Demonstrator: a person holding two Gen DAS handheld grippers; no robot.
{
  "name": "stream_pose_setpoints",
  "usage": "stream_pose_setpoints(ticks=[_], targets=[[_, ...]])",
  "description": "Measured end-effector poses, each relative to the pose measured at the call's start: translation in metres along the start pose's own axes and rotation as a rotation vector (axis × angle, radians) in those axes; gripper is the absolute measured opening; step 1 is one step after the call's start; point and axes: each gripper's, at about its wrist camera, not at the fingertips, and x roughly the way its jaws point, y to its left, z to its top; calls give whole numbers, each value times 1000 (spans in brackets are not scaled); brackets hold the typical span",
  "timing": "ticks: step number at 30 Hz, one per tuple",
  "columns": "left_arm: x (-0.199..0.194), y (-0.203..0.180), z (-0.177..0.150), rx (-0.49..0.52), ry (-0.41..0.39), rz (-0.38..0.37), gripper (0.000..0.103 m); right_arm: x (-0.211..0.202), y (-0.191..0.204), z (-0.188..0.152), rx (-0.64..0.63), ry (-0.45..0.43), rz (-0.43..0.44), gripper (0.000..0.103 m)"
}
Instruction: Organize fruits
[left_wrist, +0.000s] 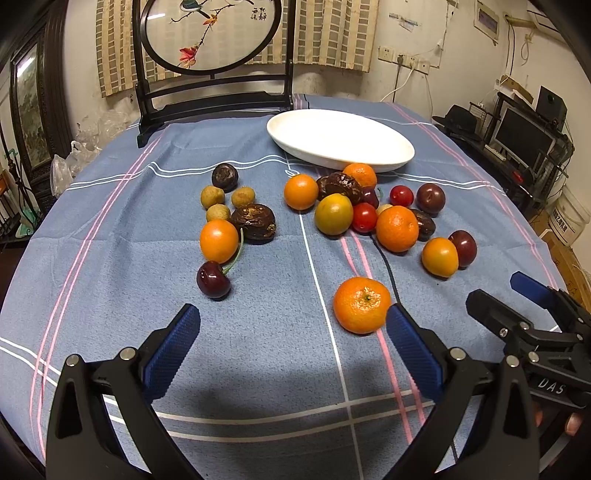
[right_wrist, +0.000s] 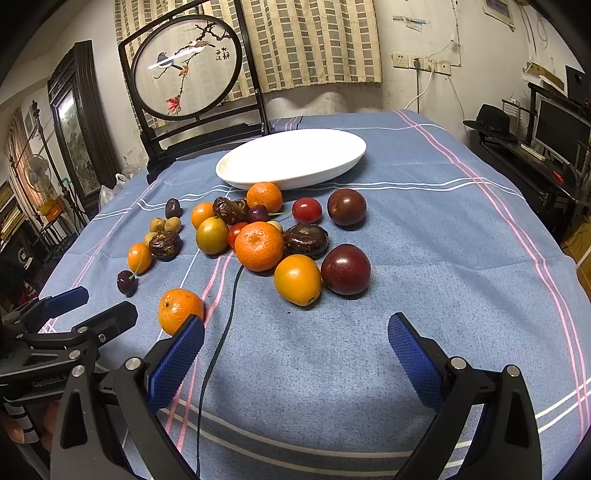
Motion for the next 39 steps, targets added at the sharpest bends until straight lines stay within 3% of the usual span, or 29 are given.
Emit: stream_pose_setpoints(ticks=[4, 9, 15, 16, 18, 25, 27, 31, 33, 39], targets=[[8, 0, -1, 7, 42, 9, 99, 2, -2, -1, -4, 13, -21, 100], [31, -6, -3, 19, 130, -37, 98, 2, -12, -3, 18, 15, -22, 100], [50, -25, 0, 65, 171, -76, 76, 5, -22, -4, 36, 21, -16, 100], [51, -32, 2, 92, 160, -74, 68, 6, -25, -4, 42, 24, -15, 100], [51, -42, 5, 145, 146, -88, 41, 7, -28, -4, 46, 31, -11, 100], [47, -34, 17, 129, 119, -119, 41, 12, -21, 5, -23, 65, -6, 99], [43, -24, 20, 109, 109, -121, 41, 17, -15, 7, -44, 93, 31, 83], [35, -9, 29, 86, 84, -122, 41, 38, -1, 7, -85, 170, 78, 72], [29, -3, 30, 81, 74, -120, 41, 46, 3, 9, -93, 194, 73, 59], [23, 11, 31, 80, 61, -121, 41, 69, 5, 29, -84, 228, 60, 50]])
